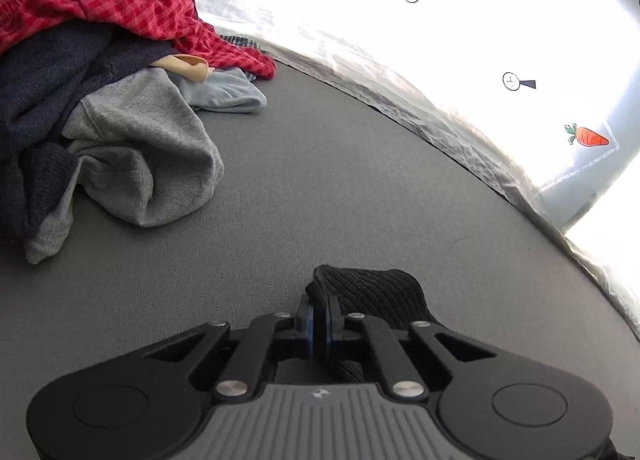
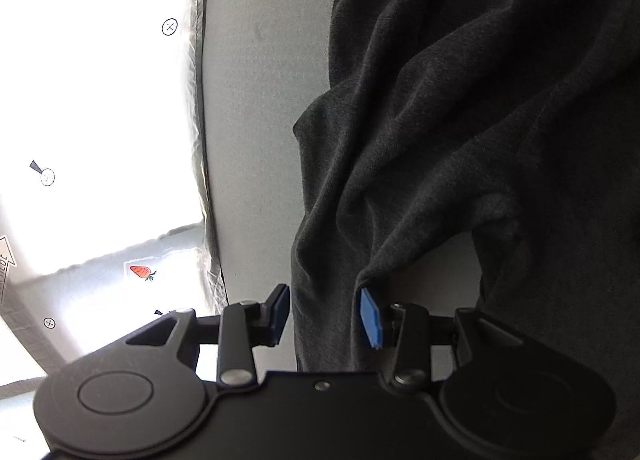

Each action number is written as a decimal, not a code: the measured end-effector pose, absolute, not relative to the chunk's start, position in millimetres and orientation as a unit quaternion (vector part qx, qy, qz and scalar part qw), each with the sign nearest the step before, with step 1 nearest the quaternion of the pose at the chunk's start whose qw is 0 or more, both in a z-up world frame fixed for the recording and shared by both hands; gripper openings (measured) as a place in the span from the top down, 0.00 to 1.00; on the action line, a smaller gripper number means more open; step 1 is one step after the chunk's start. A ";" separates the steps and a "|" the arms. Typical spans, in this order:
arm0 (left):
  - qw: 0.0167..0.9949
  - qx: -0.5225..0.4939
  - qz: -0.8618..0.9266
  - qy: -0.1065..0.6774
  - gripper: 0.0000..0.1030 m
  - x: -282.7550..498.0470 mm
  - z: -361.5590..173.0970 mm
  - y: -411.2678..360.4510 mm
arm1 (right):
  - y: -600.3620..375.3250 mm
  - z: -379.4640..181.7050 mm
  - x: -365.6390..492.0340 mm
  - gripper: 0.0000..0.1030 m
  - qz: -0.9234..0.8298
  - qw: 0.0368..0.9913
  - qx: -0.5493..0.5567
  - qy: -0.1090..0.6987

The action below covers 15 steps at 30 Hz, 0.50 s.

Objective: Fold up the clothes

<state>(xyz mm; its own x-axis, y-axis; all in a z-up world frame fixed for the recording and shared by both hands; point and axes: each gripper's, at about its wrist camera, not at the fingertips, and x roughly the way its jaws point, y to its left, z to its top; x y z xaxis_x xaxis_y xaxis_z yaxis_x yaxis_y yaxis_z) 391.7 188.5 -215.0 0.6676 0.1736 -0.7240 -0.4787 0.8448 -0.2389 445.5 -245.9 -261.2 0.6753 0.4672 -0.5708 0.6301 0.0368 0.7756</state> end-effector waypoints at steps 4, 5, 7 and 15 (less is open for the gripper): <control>0.899 -0.192 0.204 0.335 0.94 378.9 -196.2 201.4 | -247.6 -261.7 445.1 0.61 -0.053 0.619 0.686 0.378; 0.899 -0.190 0.208 0.336 0.94 376.2 -196.0 204.6 | -248.9 -259.3 446.0 0.61 -0.054 0.622 0.686 0.373; 0.895 -0.177 0.213 0.348 0.93 372.5 -200.2 208.7 | -252.4 -255.5 446.5 0.61 -0.057 0.629 0.686 0.361; 0.882 -0.157 0.244 0.372 0.81 351.4 -206.8 225.5 | -268.5 -256.3 442.8 0.61 -0.099 0.628 0.704 0.316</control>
<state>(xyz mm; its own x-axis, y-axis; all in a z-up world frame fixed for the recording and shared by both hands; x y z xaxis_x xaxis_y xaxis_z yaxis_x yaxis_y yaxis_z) 351.4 225.5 -206.8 0.6038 0.3140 -0.7327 -0.5472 0.8317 -0.0946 442.8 -268.5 -256.3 0.7813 0.3206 -0.5355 0.5685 -0.0117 0.8226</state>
